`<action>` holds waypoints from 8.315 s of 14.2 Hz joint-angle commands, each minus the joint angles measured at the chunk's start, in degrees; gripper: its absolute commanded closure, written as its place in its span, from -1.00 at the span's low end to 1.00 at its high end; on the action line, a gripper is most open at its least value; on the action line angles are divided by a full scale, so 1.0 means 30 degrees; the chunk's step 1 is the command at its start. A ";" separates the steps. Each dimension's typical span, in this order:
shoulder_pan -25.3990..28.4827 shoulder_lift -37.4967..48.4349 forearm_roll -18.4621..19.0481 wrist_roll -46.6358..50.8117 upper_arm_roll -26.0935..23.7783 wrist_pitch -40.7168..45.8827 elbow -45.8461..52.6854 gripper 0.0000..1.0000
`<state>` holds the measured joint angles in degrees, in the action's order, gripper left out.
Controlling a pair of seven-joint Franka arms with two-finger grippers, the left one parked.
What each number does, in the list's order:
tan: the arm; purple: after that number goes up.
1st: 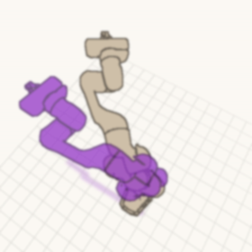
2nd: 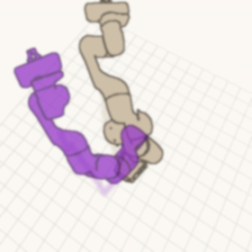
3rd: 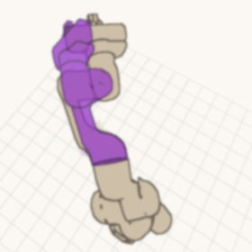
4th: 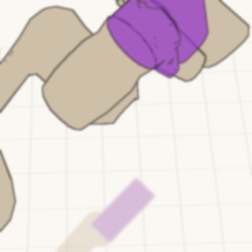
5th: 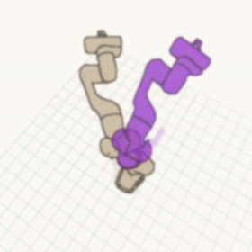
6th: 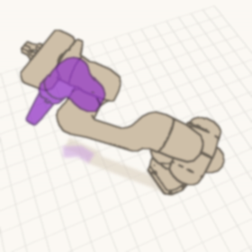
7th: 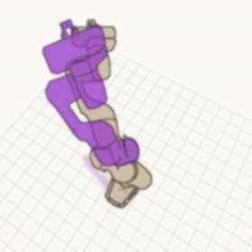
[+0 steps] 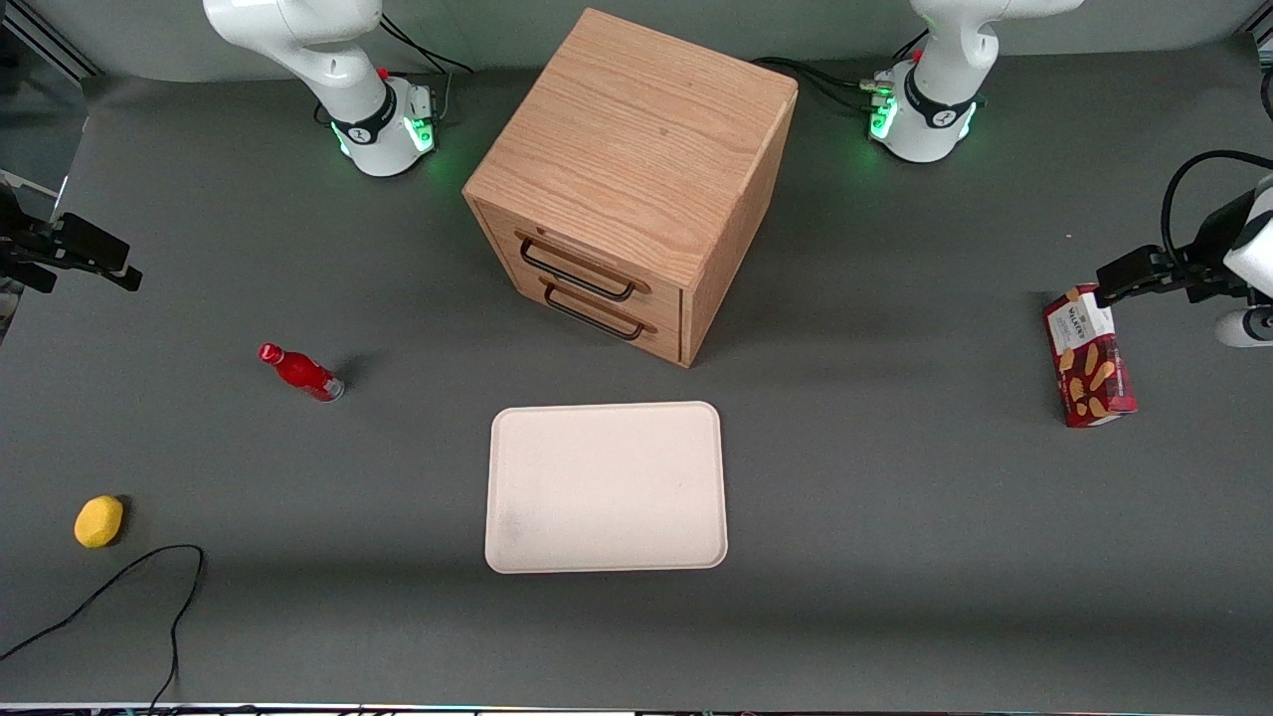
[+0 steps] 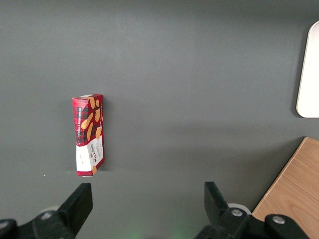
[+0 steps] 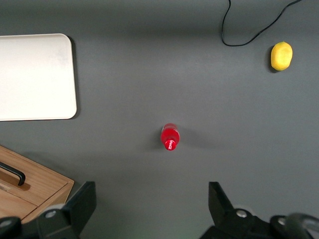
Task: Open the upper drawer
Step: 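Lift the right gripper and swing it toward the wooden cabinet, then move the right gripper to the upper drawer's black handle, then lower the open right gripper around the upper drawer handle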
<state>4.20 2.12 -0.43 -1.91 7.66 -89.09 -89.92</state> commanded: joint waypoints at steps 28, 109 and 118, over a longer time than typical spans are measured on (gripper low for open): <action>0.4572 -0.2432 0.0025 -0.0449 0.0056 -0.1005 0.1464 -1.00; 1.2166 -0.6156 -0.3373 -1.0029 -0.1028 -0.7449 -0.2429 -1.00; 1.2166 -0.6303 -0.3344 -0.9999 -0.1292 -0.8300 -0.2987 -1.00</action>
<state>40.72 -16.57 -9.14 -30.48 4.47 -111.36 -96.74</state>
